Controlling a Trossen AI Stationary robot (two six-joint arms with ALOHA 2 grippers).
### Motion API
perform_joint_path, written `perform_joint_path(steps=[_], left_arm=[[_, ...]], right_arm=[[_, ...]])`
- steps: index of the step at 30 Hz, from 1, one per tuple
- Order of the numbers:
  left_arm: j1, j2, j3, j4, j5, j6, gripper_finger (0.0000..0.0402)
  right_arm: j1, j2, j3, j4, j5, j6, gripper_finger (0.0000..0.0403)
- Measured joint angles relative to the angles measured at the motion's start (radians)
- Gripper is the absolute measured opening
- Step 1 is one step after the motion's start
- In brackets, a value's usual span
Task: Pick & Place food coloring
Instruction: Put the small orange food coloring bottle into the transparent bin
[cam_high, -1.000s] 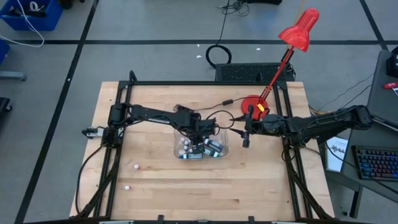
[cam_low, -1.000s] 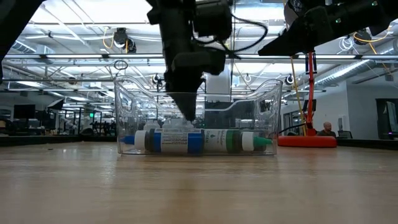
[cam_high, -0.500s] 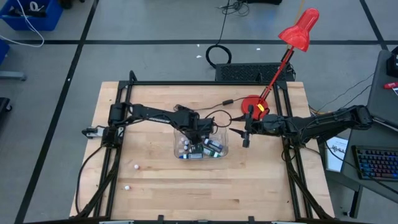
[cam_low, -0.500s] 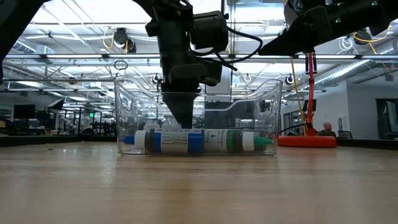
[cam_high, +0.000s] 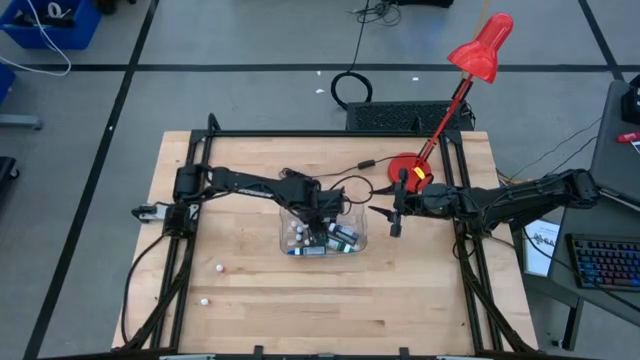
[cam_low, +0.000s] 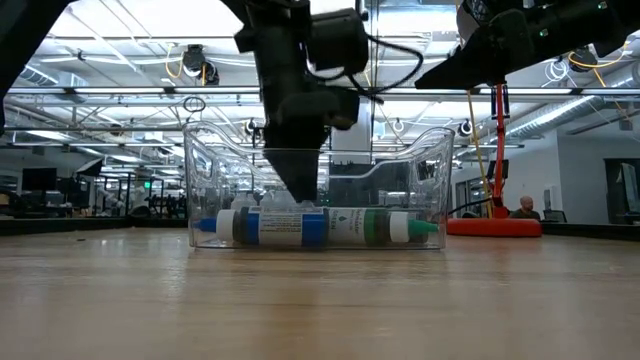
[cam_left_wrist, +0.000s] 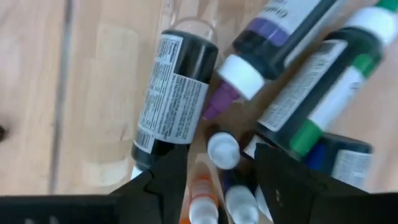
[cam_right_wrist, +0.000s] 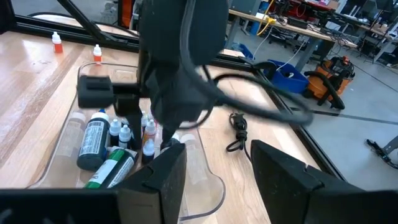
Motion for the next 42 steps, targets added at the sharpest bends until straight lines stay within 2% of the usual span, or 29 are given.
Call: perform_joint_path(steps=[7,11,15,22,27,32,37,42], left_arm=[[-0.01,-0.123,0.073,-0.207,-0.026,-0.061,0.0201],[-0.074,-0.252,0.039,-0.402,-0.129,-0.237,0.0202],[-0.205,-0.399,-0.08,-0.481,-0.19,-0.52,0.0202],[-0.475,-0.573,-0.334,-0.482,-0.231,-1.204,0.0202],[-0.594,-0.585,-0.466,-0.475,-0.143,-1.504,0.0202],[-0.64,-0.585,-0.563,-0.397,-0.094,-1.605,0.0202],[-0.653,-0.584,-0.651,-0.299,0.032,-1.607,0.0202],[-0.651,-0.585,-0.694,-0.277,0.058,-1.591,0.0202]], right_arm=[[0.0,0.0,0.0,0.0,0.001,0.0,0.0171],[0.0,0.0,0.0,0.0,0.001,0.0,0.0171],[0.0,0.0,0.0,-0.003,0.001,0.0,0.0171],[0.0,0.0,0.0,-0.004,0.001,-0.001,0.0171],[0.0,0.0,0.0,-0.003,0.0,-0.002,0.0171],[0.0,0.0,0.0,0.0,0.0,-0.003,0.0171],[0.0,0.0,0.0,0.0,0.0,0.006,0.0171],[0.0,0.0,0.0,0.004,0.0,0.007,0.0171]])
